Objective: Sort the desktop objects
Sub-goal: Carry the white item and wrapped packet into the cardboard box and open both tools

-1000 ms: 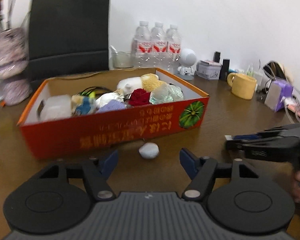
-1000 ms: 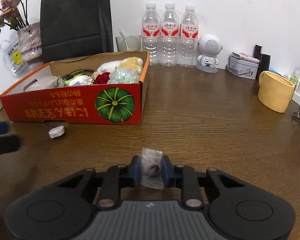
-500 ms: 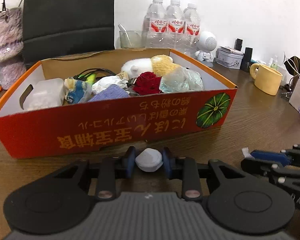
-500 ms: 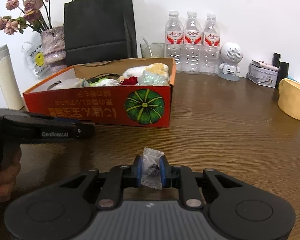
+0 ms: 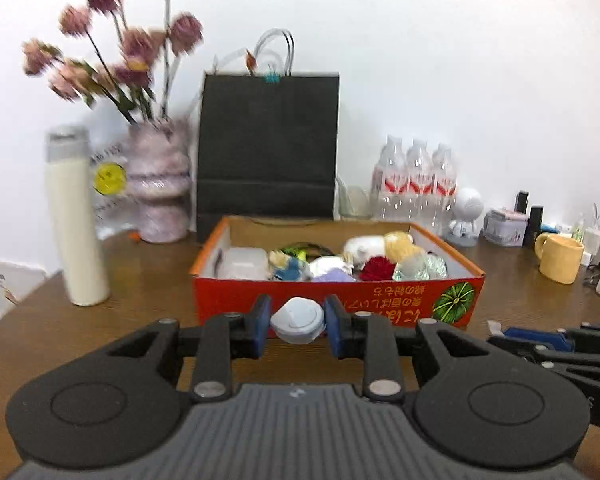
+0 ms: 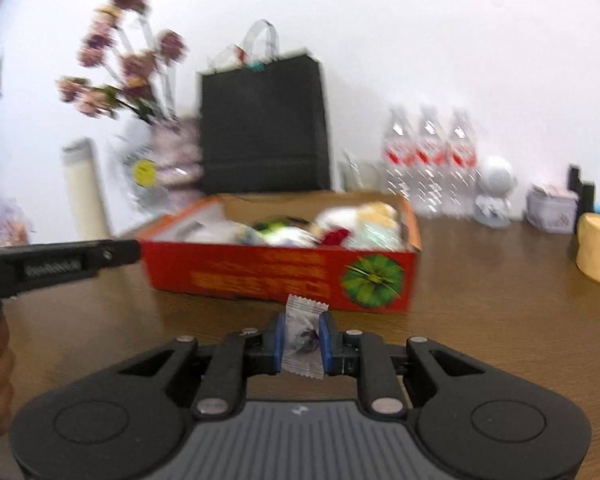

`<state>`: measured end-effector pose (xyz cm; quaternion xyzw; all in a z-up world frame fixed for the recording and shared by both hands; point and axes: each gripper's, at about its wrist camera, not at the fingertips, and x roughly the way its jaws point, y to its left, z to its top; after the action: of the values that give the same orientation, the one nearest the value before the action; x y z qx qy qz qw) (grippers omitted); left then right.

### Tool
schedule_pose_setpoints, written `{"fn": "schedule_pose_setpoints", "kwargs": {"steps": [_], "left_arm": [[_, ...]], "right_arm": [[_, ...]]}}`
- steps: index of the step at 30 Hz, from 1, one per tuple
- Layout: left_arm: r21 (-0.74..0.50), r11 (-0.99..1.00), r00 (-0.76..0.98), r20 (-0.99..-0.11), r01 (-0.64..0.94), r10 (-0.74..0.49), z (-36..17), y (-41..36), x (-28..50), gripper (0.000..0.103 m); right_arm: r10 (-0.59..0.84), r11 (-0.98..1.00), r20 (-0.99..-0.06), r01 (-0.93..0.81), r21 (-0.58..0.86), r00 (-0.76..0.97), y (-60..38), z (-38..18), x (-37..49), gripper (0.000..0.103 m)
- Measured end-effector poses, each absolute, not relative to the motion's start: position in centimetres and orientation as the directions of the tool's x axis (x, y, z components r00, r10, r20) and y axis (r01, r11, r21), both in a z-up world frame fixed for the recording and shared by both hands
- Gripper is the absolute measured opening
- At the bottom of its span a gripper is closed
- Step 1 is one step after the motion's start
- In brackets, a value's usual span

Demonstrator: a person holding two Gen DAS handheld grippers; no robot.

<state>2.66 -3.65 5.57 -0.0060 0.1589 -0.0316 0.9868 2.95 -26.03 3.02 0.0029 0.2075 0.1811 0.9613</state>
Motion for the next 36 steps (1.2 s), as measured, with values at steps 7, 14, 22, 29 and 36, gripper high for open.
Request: {"fn": "schedule_pose_setpoints", "kwargs": {"steps": [7,14,22,29,36], "left_arm": [[0.040,0.999,0.987,-0.162,0.022,-0.015,8.1,-3.4,-4.5,0.029],[0.014,1.000,0.998,-0.067,-0.003,0.004,8.9,-3.3,-11.1,0.030],[-0.017,0.999,0.997,-0.061,-0.043,0.042,7.4,-2.7,-15.8,0.030],[-0.030,0.999,0.998,-0.049,-0.043,0.041,7.9,-2.3,-14.1,0.030],[-0.019,0.999,0.996,-0.071,0.044,-0.045,9.4,-2.5,-5.2,0.030]], "right_arm": [[0.394,0.917,-0.248,-0.397,0.040,0.885,-23.7,7.6,-3.2,0.017],[0.411,0.908,-0.198,-0.419,-0.001,0.890,-22.2,9.9,-8.2,0.017],[0.401,0.915,-0.171,-0.403,0.024,0.900,-22.2,7.8,-13.5,0.017],[0.379,0.926,-0.103,-0.376,0.042,0.920,-22.8,7.7,-13.4,0.017],[0.374,0.927,-0.192,-0.370,0.058,0.907,-21.9,8.2,-5.9,0.017]]}}
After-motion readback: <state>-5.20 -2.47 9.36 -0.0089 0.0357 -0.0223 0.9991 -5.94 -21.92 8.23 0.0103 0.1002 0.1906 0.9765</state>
